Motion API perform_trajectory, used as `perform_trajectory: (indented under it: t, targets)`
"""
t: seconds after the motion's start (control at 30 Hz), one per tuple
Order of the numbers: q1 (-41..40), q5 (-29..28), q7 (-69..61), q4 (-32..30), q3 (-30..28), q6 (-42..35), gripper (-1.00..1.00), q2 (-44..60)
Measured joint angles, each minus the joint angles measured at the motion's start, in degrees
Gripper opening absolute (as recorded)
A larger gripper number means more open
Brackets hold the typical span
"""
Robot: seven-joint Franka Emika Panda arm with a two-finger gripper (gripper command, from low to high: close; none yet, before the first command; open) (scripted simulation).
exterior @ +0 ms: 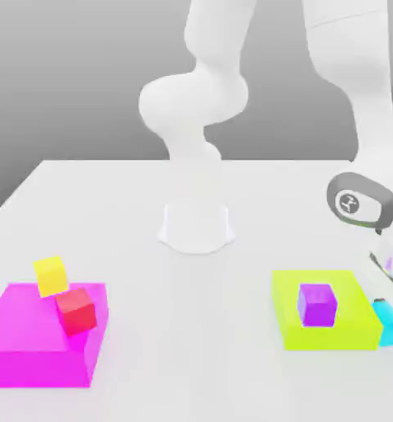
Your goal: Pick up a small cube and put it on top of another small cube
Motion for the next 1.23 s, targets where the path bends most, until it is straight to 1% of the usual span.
perform_trajectory:
  t: [0.1, 0.23, 0.3, 0.33, 0.43, 0.63, 0.77, 0.93, 1.03, 1.17, 1.2, 1.23]
  targets:
    - [0.09, -0.19, 0.10, 0.07, -0.10, 0.30, -1.00, 0.40]
    - [-1.02, 1.75, -1.39, -1.27, 1.45, -5.26, -1.00, -6.53]
    - [-1.70, 3.89, -2.83, -1.80, 2.66, -7.67, -1.00, -9.43]
    - [-2.68, 4.89, -4.82, -1.96, 2.37, -8.73, -1.00, -10.76]
    - [-8.14, 5.71, -13.42, -2.56, -1.27, -12.21, -1.00, -15.58]
    - [-26.55, 4.01, -32.01, -4.03, -9.37, -19.29, -1.00, -25.10]
    - [-33.24, 2.30, -43.96, -5.16, -16.08, -23.46, -1.00, -30.44]
    - [-41.36, -0.60, -56.84, -6.63, -25.86, -27.29, -1.00, -35.12]
    - [-42.21, 0.67, -60.63, -7.45, -28.23, -24.58, -1.00, -32.64]
    - [-41.89, 3.52, -63.18, -8.86, -29.01, -17.80, -1.00, -26.97]
    - [-41.89, 3.90, -63.49, -9.12, -29.09, -16.50, 1.00, -25.94]
    - [-41.92, 3.90, -63.49, -9.12, -29.08, -16.51, 1.00, -25.94]
